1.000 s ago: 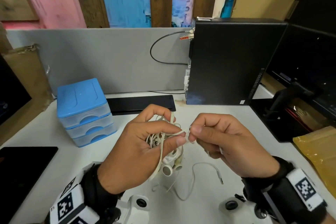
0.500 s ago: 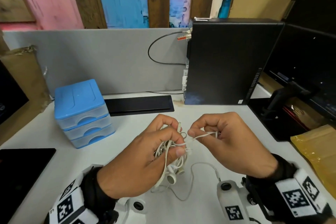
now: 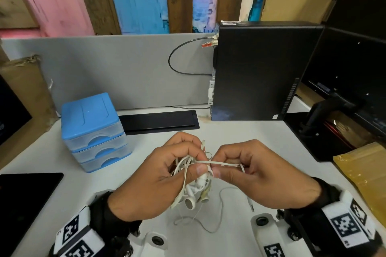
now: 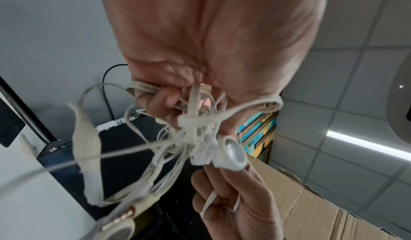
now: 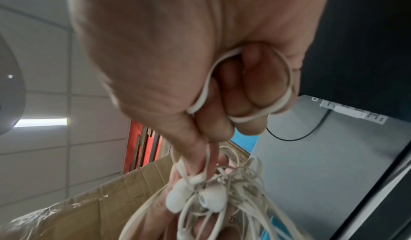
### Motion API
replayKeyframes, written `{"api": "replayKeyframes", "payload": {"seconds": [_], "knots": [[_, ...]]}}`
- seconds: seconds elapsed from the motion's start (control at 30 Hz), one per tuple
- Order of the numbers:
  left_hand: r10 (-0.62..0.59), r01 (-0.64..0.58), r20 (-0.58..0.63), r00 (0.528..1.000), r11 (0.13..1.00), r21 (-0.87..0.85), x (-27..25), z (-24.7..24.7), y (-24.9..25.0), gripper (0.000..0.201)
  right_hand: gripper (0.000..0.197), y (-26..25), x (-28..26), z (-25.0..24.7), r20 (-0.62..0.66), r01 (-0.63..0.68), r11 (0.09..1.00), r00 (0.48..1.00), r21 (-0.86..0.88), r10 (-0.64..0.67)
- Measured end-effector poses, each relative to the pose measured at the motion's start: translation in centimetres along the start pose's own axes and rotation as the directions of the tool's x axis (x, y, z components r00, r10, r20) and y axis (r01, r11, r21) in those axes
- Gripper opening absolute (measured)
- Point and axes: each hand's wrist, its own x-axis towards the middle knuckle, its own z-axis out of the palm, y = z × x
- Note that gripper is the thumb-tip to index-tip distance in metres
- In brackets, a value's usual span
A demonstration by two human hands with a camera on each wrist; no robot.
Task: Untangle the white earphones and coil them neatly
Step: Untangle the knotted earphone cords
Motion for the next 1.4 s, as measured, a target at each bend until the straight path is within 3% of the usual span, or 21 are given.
{"api": "replayKeyframes", "payload": {"seconds": [0.13, 0.27, 0.4, 0.53, 0.63, 0.77, 0.8, 0.87, 0.93, 0.97, 1.03, 1.13, 1.23, 1.4], "knots": [[0.026, -0.024, -0.046, 0.999, 0.999, 0.031, 0.2, -0.4, -0.2, 0.012, 0.011, 0.1, 0.1, 0.1, 0.000, 0.016, 0.999, 1.000, -0.037, -0.016], [0.032, -0.030, -0.053, 0.998, 0.999, 0.040, 0.2, -0.7, -0.1, 0.011, 0.012, 0.4, 0.6, 0.4, -0.172, 0.050, 0.999, 0.984, 0.001, -0.050], [-0.010, 0.015, -0.063, 0.998, 0.997, 0.076, 0.2, -0.8, -0.2, 0.011, 0.012, 0.6, 1.1, 1.2, -0.423, 0.106, 0.994, 0.902, 0.025, -0.085], [-0.102, 0.103, -0.077, 0.992, 0.995, 0.014, 0.1, -0.5, -0.1, 0.026, 0.012, 0.3, 1.2, 1.9, -0.519, 0.181, 0.982, 0.845, 0.052, -0.128], [-0.163, 0.157, -0.130, 0.978, 0.986, -0.057, 0.2, -0.7, 0.0, 0.036, 0.018, 0.6, 0.9, 1.4, -0.588, 0.167, 0.981, 0.787, -0.094, -0.190], [-0.149, 0.141, -0.213, 0.966, 0.988, -0.056, 0.4, -1.1, -0.2, 0.040, 0.022, -0.3, 0.5, 1.0, -0.654, 0.104, 0.948, 0.701, -0.302, -0.285], [-0.143, 0.131, -0.222, 0.965, 0.989, -0.068, 0.4, -1.1, -0.2, 0.041, 0.023, -0.6, 0.4, 0.8, -0.638, 0.118, 0.953, 0.718, -0.280, -0.277], [-0.108, 0.085, -0.239, 0.965, 0.991, -0.102, 0.4, -1.3, -0.3, 0.039, 0.021, -0.9, 0.1, 0.6, -0.527, 0.143, 0.988, 0.837, -0.051, -0.148], [-0.056, 0.026, -0.248, 0.967, 0.992, -0.121, 0.3, -1.4, -0.2, 0.036, 0.011, -1.2, 0.1, 0.6, -0.320, 0.048, 0.963, 0.947, 0.266, 0.041], [-0.033, 0.000, -0.244, 0.969, 0.991, -0.134, 0.2, -1.4, -0.1, 0.036, 0.007, -1.3, 0.1, 0.8, -0.236, -0.005, 0.935, 0.967, 0.353, 0.095], [0.001, -0.043, -0.226, 0.974, 0.983, -0.179, 0.1, -1.5, 0.0, 0.037, 0.011, -1.3, 0.4, 1.5, -0.191, -0.039, 0.921, 0.974, 0.388, 0.122], [0.026, -0.086, -0.208, 0.978, 0.955, -0.284, 0.0, -1.5, 0.4, 0.036, 0.018, -1.0, 0.9, 2.2, -0.284, 0.019, 0.906, 0.952, 0.423, 0.113], [0.049, -0.116, -0.240, 0.969, 0.955, -0.274, 0.0, -1.3, 0.9, 0.036, 0.023, -0.6, 1.1, 2.2, -0.382, 0.070, 0.908, 0.918, 0.413, 0.103], [0.060, -0.130, -0.323, 0.944, 0.971, -0.200, 0.3, -0.9, 0.7, 0.009, 0.015, -0.8, 0.9, 3.0, -0.479, 0.171, 0.930, 0.878, 0.324, 0.005]]}}
